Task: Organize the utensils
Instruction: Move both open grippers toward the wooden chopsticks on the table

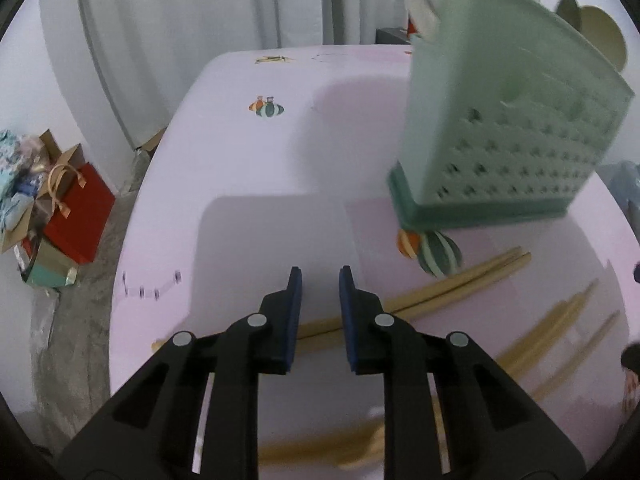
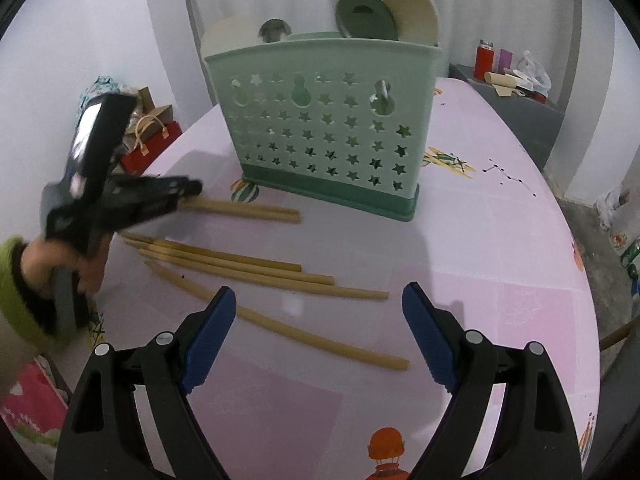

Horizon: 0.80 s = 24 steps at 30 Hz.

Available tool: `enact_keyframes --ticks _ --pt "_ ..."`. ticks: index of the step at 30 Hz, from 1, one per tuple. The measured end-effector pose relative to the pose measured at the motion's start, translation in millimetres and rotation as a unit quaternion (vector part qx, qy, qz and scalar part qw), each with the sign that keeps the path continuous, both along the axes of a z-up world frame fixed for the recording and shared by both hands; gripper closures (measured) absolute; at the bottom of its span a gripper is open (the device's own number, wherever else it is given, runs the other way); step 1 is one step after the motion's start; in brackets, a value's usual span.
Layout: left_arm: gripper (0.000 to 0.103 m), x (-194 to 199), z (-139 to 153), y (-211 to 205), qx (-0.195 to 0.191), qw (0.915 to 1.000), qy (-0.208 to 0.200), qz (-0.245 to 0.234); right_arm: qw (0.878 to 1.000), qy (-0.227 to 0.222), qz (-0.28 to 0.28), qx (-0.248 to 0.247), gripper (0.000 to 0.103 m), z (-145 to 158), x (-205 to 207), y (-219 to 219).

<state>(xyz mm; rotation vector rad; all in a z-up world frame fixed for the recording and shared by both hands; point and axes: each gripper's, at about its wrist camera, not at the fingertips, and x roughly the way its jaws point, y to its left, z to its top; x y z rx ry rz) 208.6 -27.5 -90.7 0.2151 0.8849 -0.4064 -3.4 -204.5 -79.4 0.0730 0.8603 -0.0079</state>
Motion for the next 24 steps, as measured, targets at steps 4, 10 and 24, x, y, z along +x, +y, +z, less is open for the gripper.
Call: enact_keyframes --ticks 4,10,24 --pt "0.086 -27 -2 -11 -0.012 0.9999 -0.008 -0.008 1.000 -0.005 -0.014 0.009 0.020 1 -4 -9" --pt "0.087 -51 -4 -36 -0.026 0.9990 -0.001 -0.036 0.999 -0.011 -0.038 0.010 0.020 3 -13 -25" --pt "0.086 -74 3 -56 -0.061 0.9951 0.015 -0.076 0.998 -0.017 -0.055 0.025 0.020 6 -18 -40"
